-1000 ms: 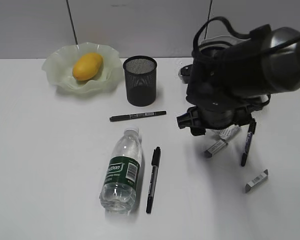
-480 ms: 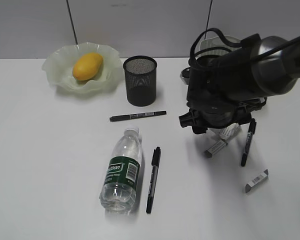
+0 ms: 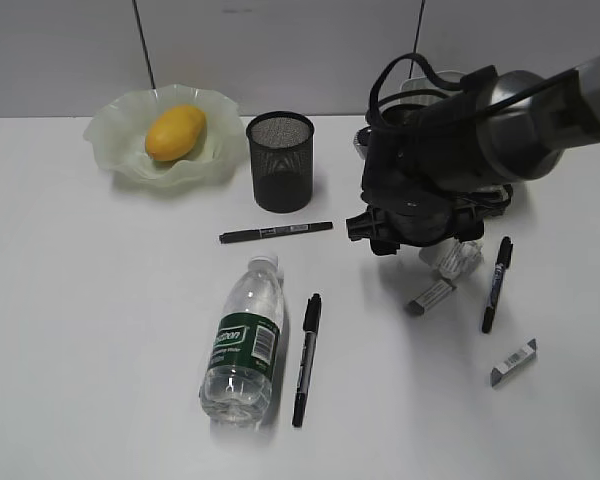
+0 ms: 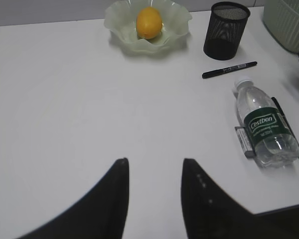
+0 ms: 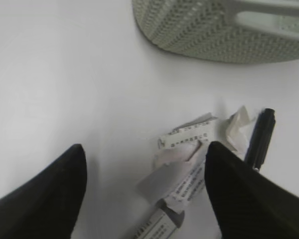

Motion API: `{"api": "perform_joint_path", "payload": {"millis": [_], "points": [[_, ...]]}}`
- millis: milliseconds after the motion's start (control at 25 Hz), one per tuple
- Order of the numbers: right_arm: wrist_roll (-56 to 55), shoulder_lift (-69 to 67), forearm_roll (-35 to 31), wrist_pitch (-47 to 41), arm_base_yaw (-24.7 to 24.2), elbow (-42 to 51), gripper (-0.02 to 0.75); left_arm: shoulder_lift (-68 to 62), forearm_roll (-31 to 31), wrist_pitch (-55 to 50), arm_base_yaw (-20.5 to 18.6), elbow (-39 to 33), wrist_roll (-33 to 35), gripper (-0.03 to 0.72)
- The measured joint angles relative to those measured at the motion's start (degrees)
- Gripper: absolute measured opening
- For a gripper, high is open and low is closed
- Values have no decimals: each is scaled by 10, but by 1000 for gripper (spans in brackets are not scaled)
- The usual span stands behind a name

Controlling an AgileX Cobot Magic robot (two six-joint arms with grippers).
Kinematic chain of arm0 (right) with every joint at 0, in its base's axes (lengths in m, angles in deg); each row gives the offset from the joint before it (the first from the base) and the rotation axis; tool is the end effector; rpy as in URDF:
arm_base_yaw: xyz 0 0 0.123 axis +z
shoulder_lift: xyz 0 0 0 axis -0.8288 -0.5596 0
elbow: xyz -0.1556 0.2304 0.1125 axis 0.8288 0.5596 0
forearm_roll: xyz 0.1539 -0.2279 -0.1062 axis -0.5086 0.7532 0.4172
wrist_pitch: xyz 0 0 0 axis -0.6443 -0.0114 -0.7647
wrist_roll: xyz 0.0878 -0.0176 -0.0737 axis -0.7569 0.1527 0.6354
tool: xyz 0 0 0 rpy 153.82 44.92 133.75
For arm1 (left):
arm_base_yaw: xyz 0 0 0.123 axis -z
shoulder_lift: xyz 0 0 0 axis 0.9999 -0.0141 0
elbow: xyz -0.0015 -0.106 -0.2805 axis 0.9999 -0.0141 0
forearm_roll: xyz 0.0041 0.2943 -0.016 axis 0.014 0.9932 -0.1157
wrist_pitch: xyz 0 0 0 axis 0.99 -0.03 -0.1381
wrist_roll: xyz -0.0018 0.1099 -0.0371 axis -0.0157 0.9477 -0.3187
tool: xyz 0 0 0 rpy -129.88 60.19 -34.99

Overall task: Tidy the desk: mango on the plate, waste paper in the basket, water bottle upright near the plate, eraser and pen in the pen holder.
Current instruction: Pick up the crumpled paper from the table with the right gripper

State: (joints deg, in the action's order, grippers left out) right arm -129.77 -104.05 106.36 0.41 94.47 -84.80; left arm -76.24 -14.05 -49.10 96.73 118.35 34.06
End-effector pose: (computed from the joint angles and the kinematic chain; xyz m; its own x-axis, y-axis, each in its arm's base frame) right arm 0.3728 0.2250 0.0776 -0.8619 -0.1256 -0.4913 -0.0003 0.9690 -0.2472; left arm 0.0338 -0.0153 0.2948 -0.4314 0.0398 -0.9013 0.2059 0.9770 -0.0554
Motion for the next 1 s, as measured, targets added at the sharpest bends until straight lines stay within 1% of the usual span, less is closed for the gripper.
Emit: {"api": "perform_joint_path", "payload": {"millis": [120, 400, 680, 760, 800, 880, 920, 1000], "points": [[-1, -10, -4, -25, 0, -6, 582, 0, 0, 0, 0, 0, 0, 274], [-3, -13, -20, -29, 0, -9, 582, 0, 0, 0, 0, 0, 0, 272], [-3, -31, -27, -62, 0, -9, 582, 0, 0, 0, 0, 0, 0, 266], [-3, -31, -22, -64, 0, -9, 559, 0, 0, 0, 0, 0, 0, 265], [-4, -31, -22, -64, 0, -9, 524, 0, 0, 0, 0, 0, 0, 265], [-4, -31, -20, -63, 0, -9, 418, 0, 0, 0, 0, 0, 0, 265], [-4, -31, -20, -61, 0, -9, 340, 0, 0, 0, 0, 0, 0, 265], [-4, -31, -18, -56, 0, -9, 156, 0, 0, 0, 0, 0, 0, 264]]}}
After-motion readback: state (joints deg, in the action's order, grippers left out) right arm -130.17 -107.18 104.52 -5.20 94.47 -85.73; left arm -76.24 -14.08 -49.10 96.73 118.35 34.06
